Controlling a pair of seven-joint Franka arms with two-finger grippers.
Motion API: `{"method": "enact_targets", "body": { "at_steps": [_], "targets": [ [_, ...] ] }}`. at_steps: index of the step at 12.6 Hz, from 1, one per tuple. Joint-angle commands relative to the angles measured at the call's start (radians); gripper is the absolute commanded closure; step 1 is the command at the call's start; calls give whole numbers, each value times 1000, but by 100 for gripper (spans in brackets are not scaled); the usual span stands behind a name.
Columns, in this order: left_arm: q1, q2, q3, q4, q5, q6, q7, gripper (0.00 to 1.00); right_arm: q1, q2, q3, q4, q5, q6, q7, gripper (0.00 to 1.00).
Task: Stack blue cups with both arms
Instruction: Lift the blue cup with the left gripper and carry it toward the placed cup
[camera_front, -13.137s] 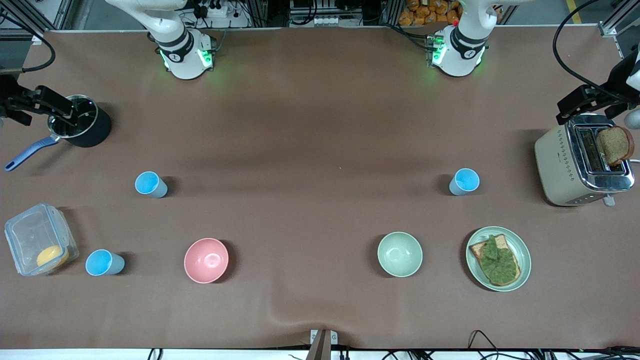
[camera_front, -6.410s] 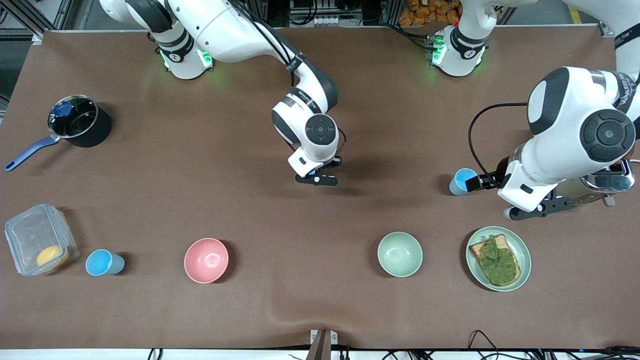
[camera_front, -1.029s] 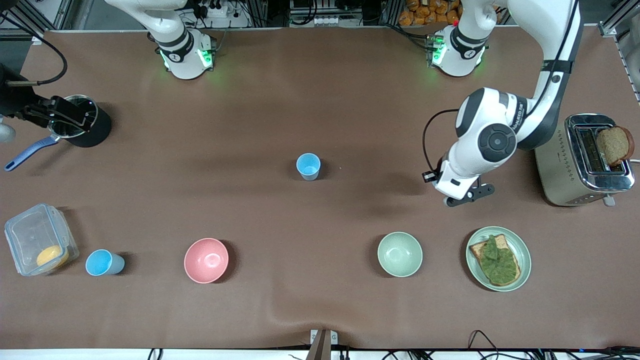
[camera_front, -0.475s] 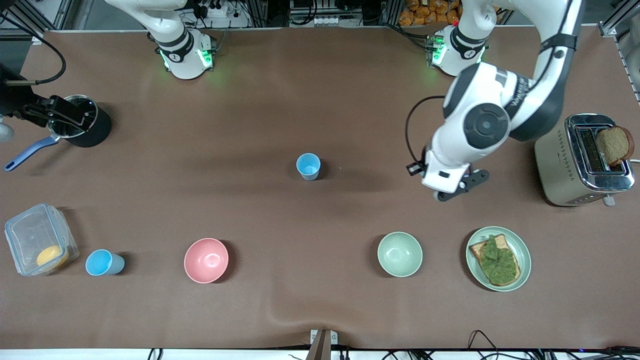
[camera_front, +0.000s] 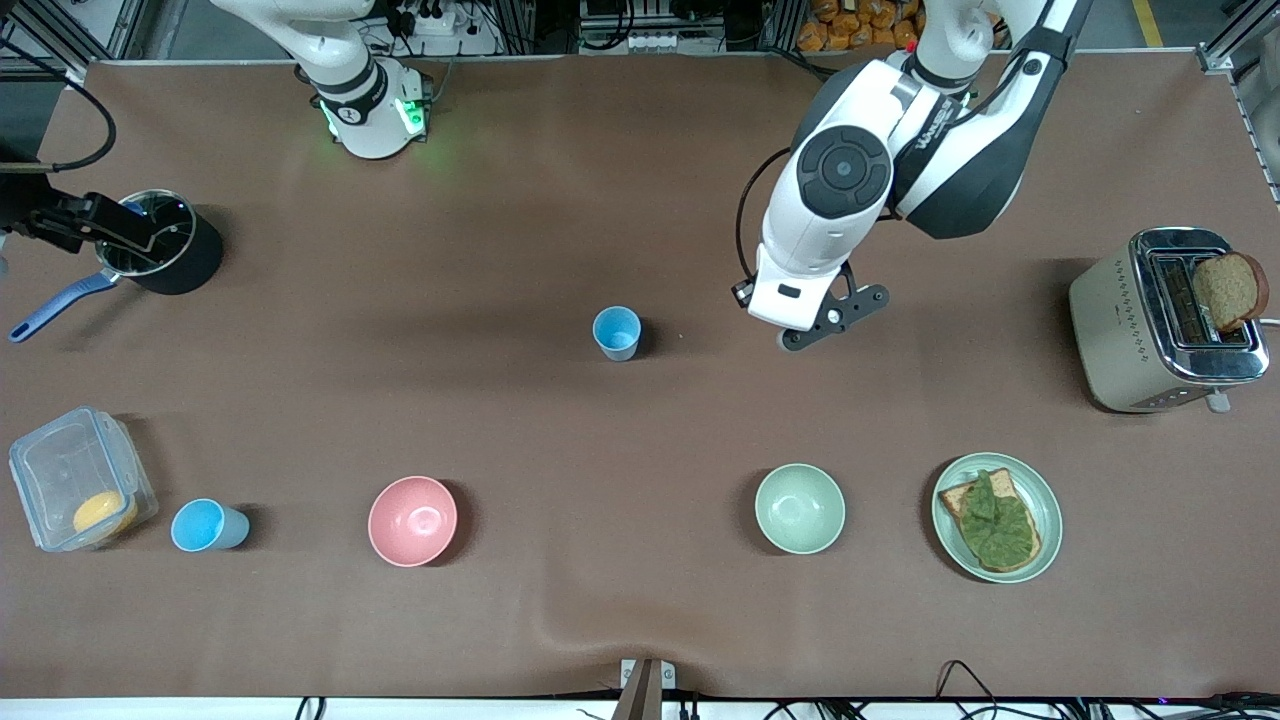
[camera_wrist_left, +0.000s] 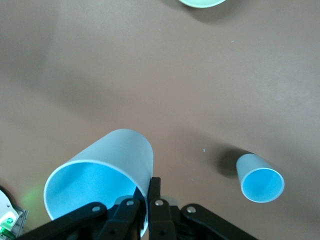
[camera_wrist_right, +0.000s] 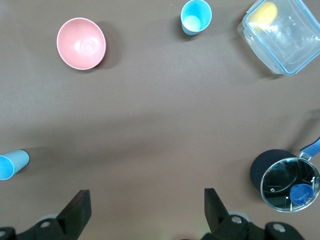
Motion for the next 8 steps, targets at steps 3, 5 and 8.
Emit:
{"method": "enact_targets", "body": {
  "at_steps": [3, 5, 8],
  "targets": [
    [-17, 77, -77, 105, -4, 22, -51, 100, -20, -7, 15, -3, 6, -6, -1, 0],
    [-69, 103, -77, 105, -5, 95, -60, 100, -12, -7, 17, -3, 6, -6, 6, 0],
    [-116, 164, -74, 108, -12, 195, -163, 100, -12, -6, 17, -3, 6, -3, 8, 0]
  ]
}}
